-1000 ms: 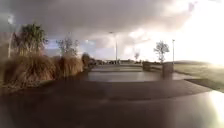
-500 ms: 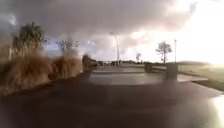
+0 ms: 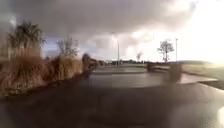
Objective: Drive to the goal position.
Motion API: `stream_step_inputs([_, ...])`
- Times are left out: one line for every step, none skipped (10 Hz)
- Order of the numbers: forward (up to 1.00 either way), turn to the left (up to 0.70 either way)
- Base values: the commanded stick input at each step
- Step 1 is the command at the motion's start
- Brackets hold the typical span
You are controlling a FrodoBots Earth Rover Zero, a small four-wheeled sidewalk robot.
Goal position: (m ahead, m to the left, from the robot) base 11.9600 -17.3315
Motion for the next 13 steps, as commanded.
stream_step_inputs([0.7, 0.0])
stream_step_inputs([0.7, 0.0])
stream_step_inputs([0.7, 0.0])
stream_step_inputs([0.7, 0.0])
stream_step_inputs([0.7, 0.0])
stream_step_inputs([0.7, 0.0])
stream_step_inputs([0.7, 0.0])
stream_step_inputs([0.7, 0.0])
stream_step_inputs([0.7, 0.0])
stream_step_inputs([0.7, 0.0])
stream_step_inputs([0.7, -0.1])
stream_step_inputs([0.7, -0.13])
stream_step_inputs([0.7, -0.13])
